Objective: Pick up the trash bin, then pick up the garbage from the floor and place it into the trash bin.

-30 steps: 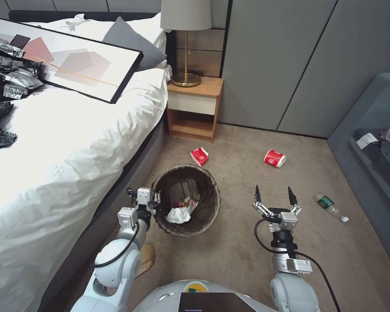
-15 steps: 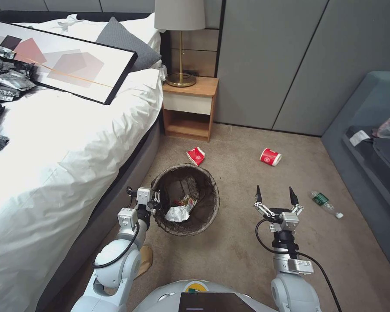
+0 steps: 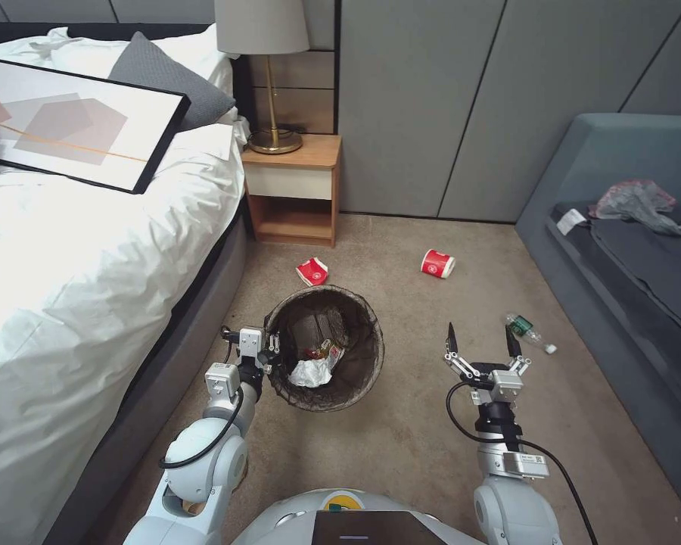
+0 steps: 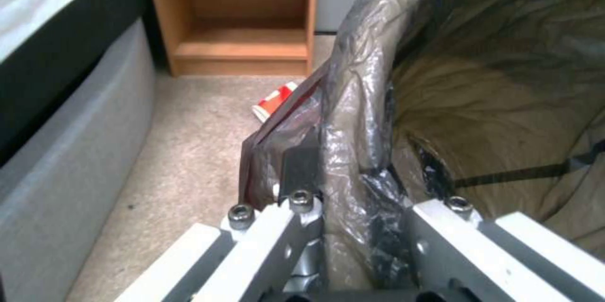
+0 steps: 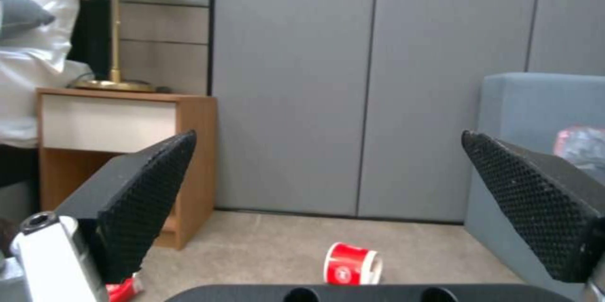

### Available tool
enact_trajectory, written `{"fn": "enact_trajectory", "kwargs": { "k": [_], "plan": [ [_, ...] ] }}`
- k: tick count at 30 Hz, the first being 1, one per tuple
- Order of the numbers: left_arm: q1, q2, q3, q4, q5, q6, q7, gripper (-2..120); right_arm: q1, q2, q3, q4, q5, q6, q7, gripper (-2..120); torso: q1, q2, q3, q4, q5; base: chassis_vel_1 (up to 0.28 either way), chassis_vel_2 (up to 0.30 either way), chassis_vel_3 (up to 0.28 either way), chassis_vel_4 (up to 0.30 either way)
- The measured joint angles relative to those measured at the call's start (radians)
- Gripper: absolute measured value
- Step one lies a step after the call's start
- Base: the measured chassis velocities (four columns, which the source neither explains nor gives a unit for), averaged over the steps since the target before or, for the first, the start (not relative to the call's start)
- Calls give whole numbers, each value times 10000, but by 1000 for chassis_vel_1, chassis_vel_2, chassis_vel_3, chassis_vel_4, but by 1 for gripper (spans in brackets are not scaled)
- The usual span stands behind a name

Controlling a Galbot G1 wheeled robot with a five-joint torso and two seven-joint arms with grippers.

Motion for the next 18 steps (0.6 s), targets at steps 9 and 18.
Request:
{"fn": "enact_trajectory", "kwargs": {
  "k": [9, 18],
  "plan": [
    [-40, -14, 40, -3, -414, -152, -191, 0, 23, 5, 1, -46, -2, -3, -2, 99, 0, 0, 0, -2, 0, -25, -33, -29, -23],
    [-38, 1, 45, -5, -412, -277, -209, 0, 74, -7, -8, -62, -6, -50, -16, 99, 0, 0, 0, 1, 0, 0, 0, 0, 0]
  ]
}}
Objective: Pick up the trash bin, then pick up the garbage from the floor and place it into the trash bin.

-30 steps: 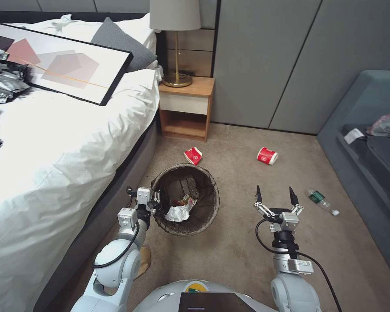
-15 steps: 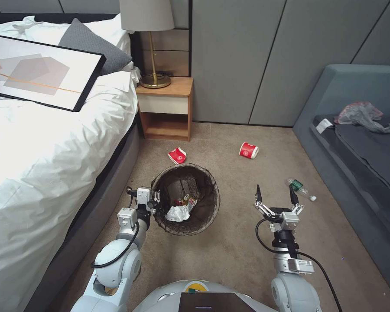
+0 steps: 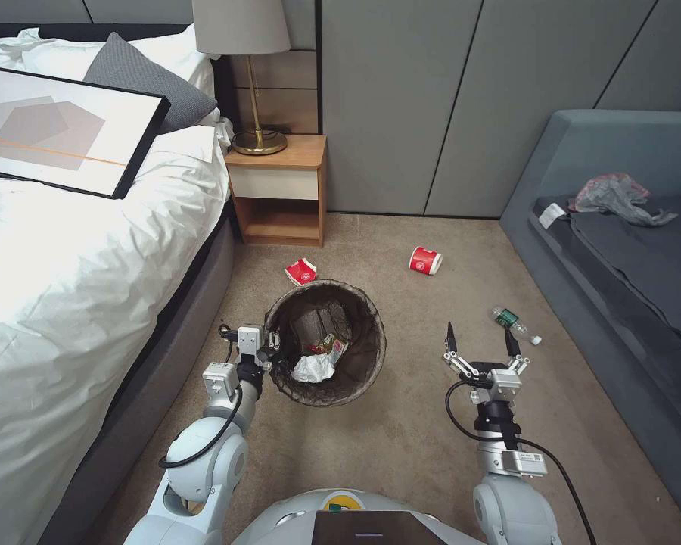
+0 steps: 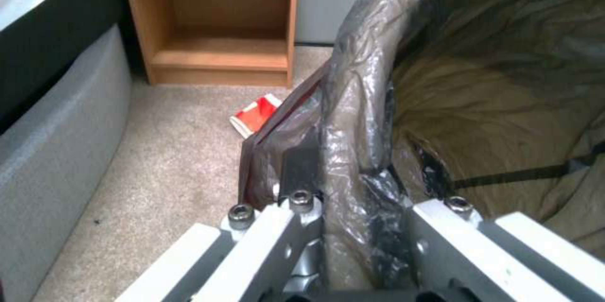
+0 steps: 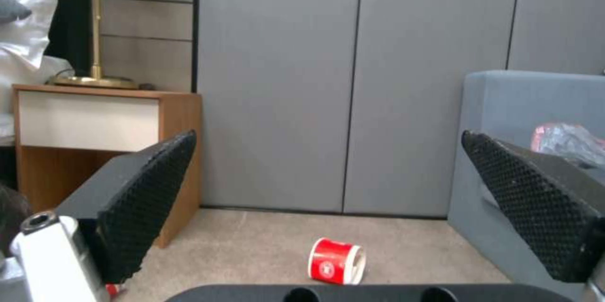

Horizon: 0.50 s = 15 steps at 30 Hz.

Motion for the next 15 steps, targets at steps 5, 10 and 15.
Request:
{"fn": "enact_trajectory", "kwargs": {
  "k": [5, 10, 15],
  "plan": [
    [11, 16, 6, -30, 40, 6, 8, 0, 12, -2, 1, 37, 5, -50, 33, 99, 0, 0, 0, -1, 0, 0, 0, 0, 0],
    [18, 21, 26, -47, 71, 28, 11, 0, 12, 2, 1, 80, 24, -108, 63, 99, 0, 0, 0, -1, 0, 0, 0, 0, 0],
    [26, 26, 30, -54, 100, 53, 19, 0, 34, 0, 12, 80, 50, -139, 116, 99, 0, 0, 0, -1, 0, 0, 0, 0, 0]
  ]
}}
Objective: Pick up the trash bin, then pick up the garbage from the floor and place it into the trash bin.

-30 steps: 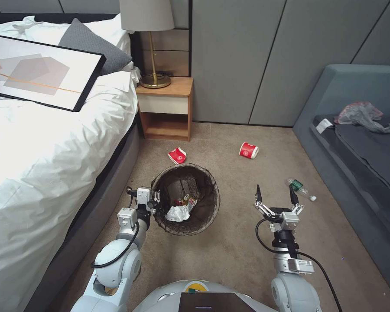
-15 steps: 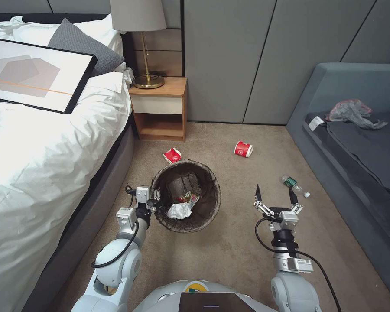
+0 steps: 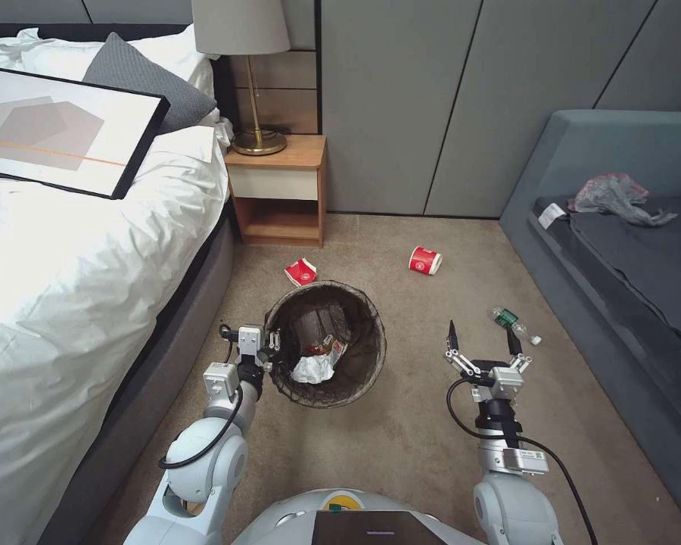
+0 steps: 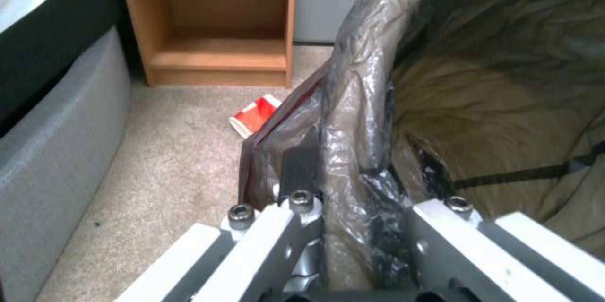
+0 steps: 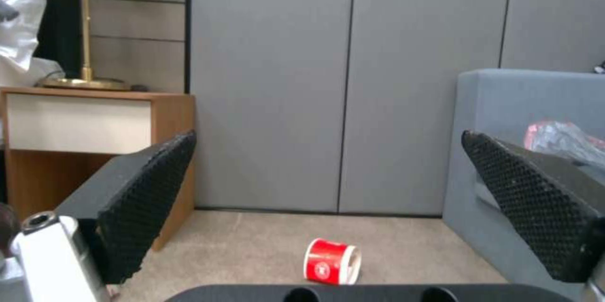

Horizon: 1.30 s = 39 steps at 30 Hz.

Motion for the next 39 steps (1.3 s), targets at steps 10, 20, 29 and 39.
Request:
{"fn": "enact_trajectory", "kwargs": {
  "k": [10, 20, 29, 39],
  "plan": [
    [-4, 1, -4, 3, 6, 2, 10, 0, 63, -1, 17, -41, 24, -60, 50, 99, -1, 0, 0, 0, 0, -71, 74, 83, -74],
    [3, -14, -9, 35, 26, -10, 29, 0, 99, 9, 81, -141, 52, -11, 47, 99, -1, 0, 1, -2, 4, -202, 211, 214, -224],
    [7, -19, -15, 24, 28, -22, 32, 0, 183, 23, 130, -230, 57, 159, 25, 99, 1, -1, 3, 4, 6, -294, 287, 287, -280],
    [6, -20, -18, 24, 26, -22, 29, 0, 445, 6, 267, -341, -33, 553, -64, 100, 2, -1, 3, 2, 0, -177, 197, 173, -180]
  ]
}}
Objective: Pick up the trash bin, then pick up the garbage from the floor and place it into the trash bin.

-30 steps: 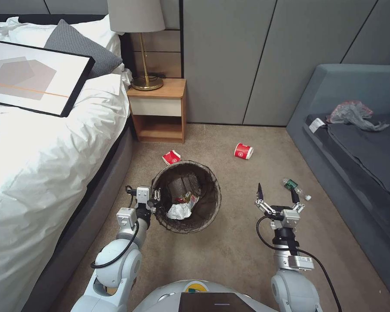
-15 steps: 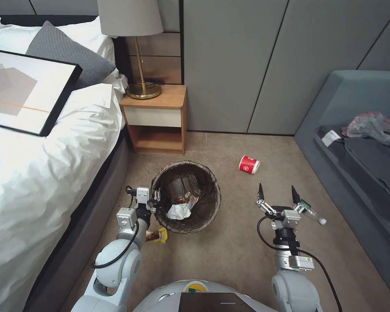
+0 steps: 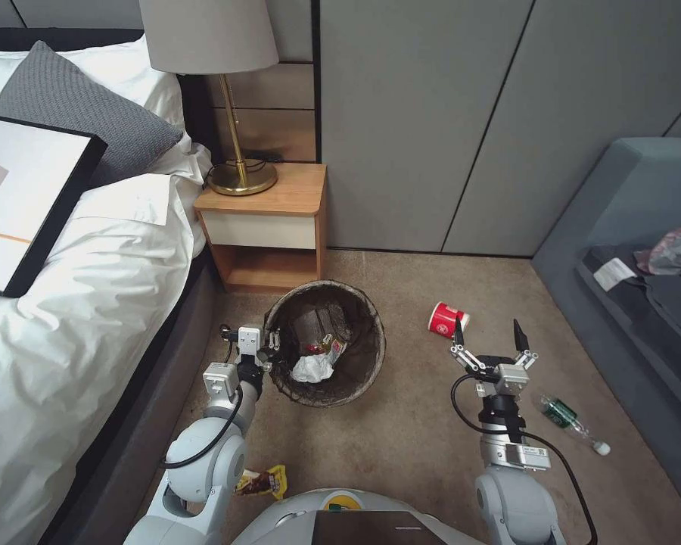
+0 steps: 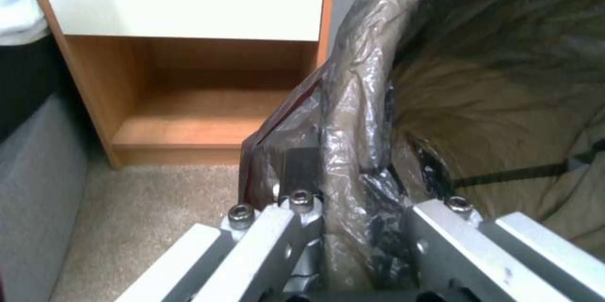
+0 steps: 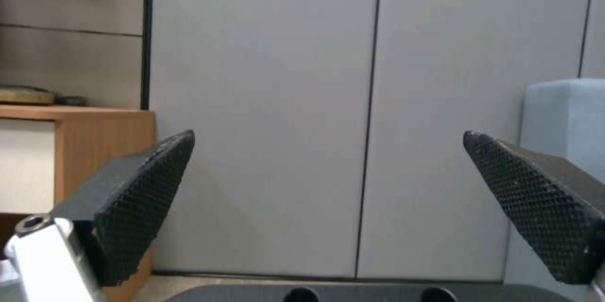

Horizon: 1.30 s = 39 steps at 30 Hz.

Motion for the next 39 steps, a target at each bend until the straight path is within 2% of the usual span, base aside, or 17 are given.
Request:
{"fn": "enact_trajectory", "kwargs": {
  "k": [8, 12, 15, 16, 19, 20, 22, 26, 29, 34, 37, 39],
  "plan": [
    [14, 13, 0, -8, -7, 10, -5, 0, 260, -132, 358, -132, -609, -25, 255, 100, -3, 1, -5, -1, 1, 12, -19, -15, 22],
    [26, 16, 0, -14, -7, 11, -8, 0, 266, -240, 593, -44, -728, -718, 472, 100, -2, 0, -4, -1, 2, 0, 0, 0, 0],
    [38, 25, 3, -31, -6, 13, -11, 0, 233, -430, 1063, 91, -776, -1840, 355, 100, -2, 1, -4, -2, 1, 0, 0, 0, 0],
    [38, 25, 3, -31, -6, 13, -11, 0, 233, -430, 1063, 91, -776, -1840, 355, 100, -2, 1, -4, -2, 1, 0, 0, 0, 0],
    [46, 43, -1, -35, -7, 15, -12, 0, 250, -651, 1545, 68, -799, -2870, 141, 100, -2, 1, -3, -2, 0, 0, 0, 0, 0],
    [46, 43, -1, -35, -7, 15, -12, 0, 250, -651, 1545, 68, -799, -2870, 141, 100, -2, 1, -3, -2, 0, 0, 0, 0, 0],
    [48, 61, -5, -35, -16, 17, -12, 0, 384, -870, 1929, -237, -816, -3493, -154, 100, -2, 1, -3, -1, 2, 0, 0, 0, 0],
    [46, 72, -5, -36, -22, 20, -12, 0, 517, -1050, 2259, -596, -889, -3900, -566, 100, -2, 1, -3, -2, 1, 0, 0, 0, 0],
    [37, 82, -5, -35, -30, 24, -12, 0, 751, -1377, 2742, -1275, -965, -4480, -1289, 100, -2, 1, -3, -2, 2, 0, 0, 0, 0],
    [29, 85, -2, -29, -33, 26, -12, 0, 914, -1569, 2996, -1699, -966, -4760, -1682, 100, -2, 0, -3, -1, 3, 0, 0, 0, 0],
    [20, 83, 19, -4, -37, 31, -12, 0, 1255, -1943, 3386, -2784, -1092, -4924, -2307, 100, -2, 1, -3, -1, 2, 0, 0, 0, 0],
    [20, 82, 20, -3, -37, 32, -12, 0, 1304, -1993, 3439, -2952, -1139, -4921, -2399, 100, -2, 1, -3, -2, 2, 0, 0, 0, 0]
  ]
}}
